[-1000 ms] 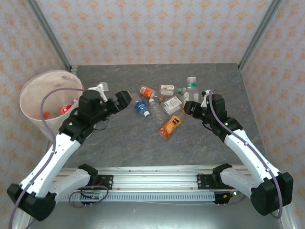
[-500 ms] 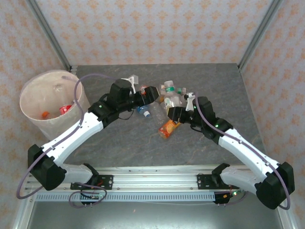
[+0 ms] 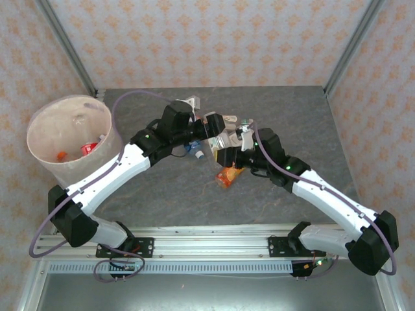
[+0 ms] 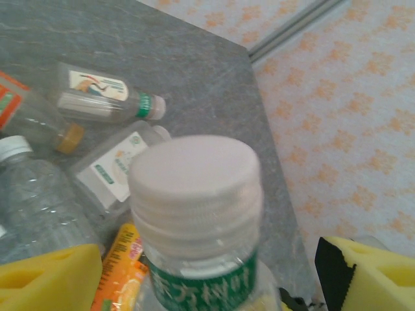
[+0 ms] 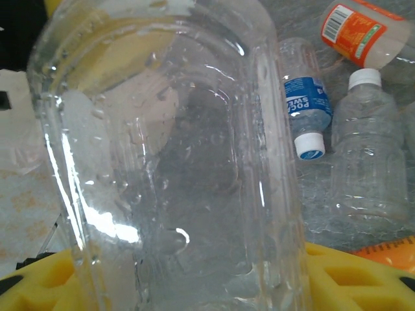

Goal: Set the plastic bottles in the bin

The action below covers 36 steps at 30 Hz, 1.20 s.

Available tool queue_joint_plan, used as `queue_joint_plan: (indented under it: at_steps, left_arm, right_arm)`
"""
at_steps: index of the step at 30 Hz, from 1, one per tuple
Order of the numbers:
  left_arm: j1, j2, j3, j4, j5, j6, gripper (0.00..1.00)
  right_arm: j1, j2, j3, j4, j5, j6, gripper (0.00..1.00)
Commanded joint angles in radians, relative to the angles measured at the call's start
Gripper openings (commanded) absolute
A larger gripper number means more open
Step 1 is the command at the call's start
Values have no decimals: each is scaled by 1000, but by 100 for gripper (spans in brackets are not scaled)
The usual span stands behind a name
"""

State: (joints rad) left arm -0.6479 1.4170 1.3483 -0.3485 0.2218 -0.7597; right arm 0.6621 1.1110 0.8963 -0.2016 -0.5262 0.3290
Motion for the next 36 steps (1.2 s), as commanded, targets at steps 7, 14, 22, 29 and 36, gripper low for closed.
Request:
queue_joint_plan:
  at_steps: [7,14,22,29,36]
  left_arm:
    - [1,62,44,-11,-40,-4,71]
    - [1,71,40,0,-25,-12,51]
    - [1,39,11,30,-20,-8,34]
    - [1,14,-28,79,-14,-23,18]
    - [3,-15,10,12,-83,11,0]
  right_arm:
    - [10,-2,35,-9,-57,-28,30]
    - [10,-5,38,2,-86,-42,30]
    - [10,-14,40,-31,-92,-67,40]
    - [10,-17,93,-82,-91,-114,69]
    - [10,-100,74,-112,44,-133,87]
